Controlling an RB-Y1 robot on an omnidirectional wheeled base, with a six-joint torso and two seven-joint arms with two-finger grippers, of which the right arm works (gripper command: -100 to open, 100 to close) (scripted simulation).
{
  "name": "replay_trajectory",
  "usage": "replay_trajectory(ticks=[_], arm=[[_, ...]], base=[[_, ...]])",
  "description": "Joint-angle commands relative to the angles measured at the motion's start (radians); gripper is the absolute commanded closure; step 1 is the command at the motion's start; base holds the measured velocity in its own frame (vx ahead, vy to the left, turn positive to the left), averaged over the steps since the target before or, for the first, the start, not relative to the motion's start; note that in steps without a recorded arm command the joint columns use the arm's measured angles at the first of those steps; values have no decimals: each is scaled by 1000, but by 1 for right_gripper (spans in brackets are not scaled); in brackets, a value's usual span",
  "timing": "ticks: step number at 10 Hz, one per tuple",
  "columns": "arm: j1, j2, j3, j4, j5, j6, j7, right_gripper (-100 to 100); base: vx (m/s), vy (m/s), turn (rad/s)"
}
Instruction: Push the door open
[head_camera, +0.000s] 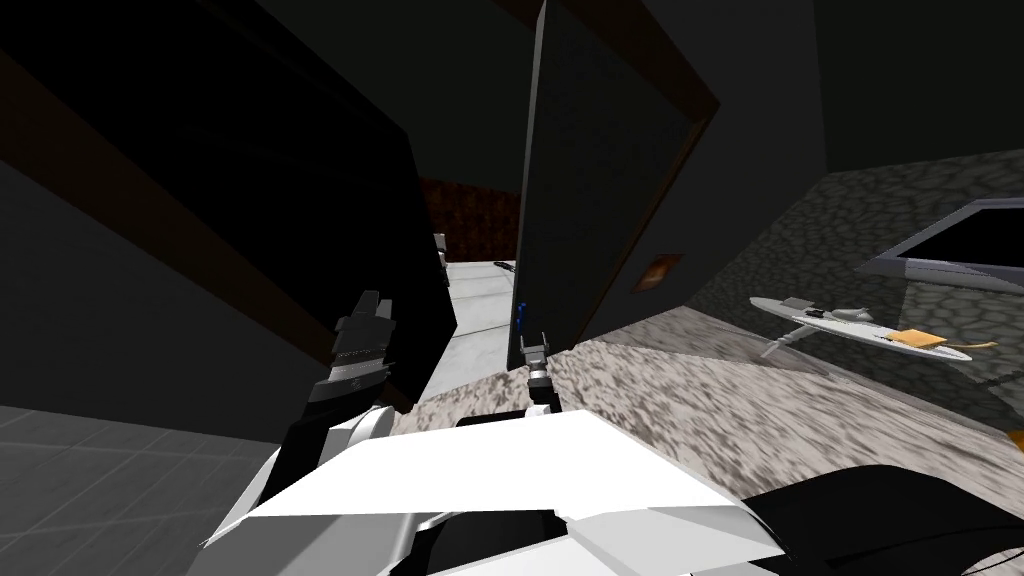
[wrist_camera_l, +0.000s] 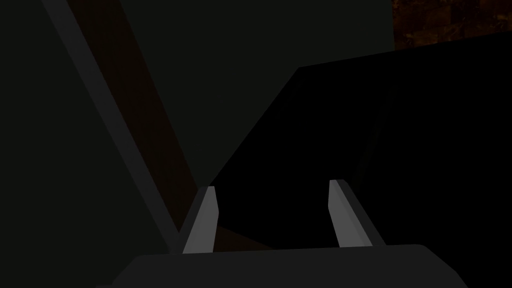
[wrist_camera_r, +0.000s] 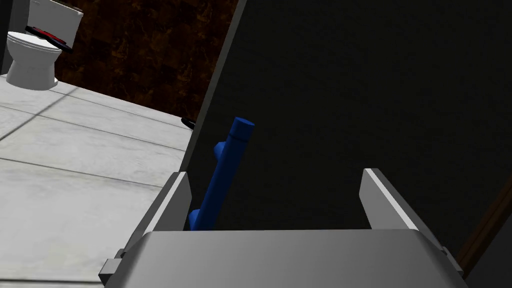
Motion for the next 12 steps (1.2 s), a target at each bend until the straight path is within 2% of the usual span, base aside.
replay_trajectory(ticks=[1,2,7,12], arm=[[-8,2,30,44,-21,-17,-34,-100],[-8,2,30,44,-21,-17,-34,-100],[-50,11,112,193,-87,-67,-132,-100],[-86,25,181,320,-143,-109,-216,-100]], base=[[70,-96,108],[47,-69,32],[58,-102,92],[57,-121,88]])
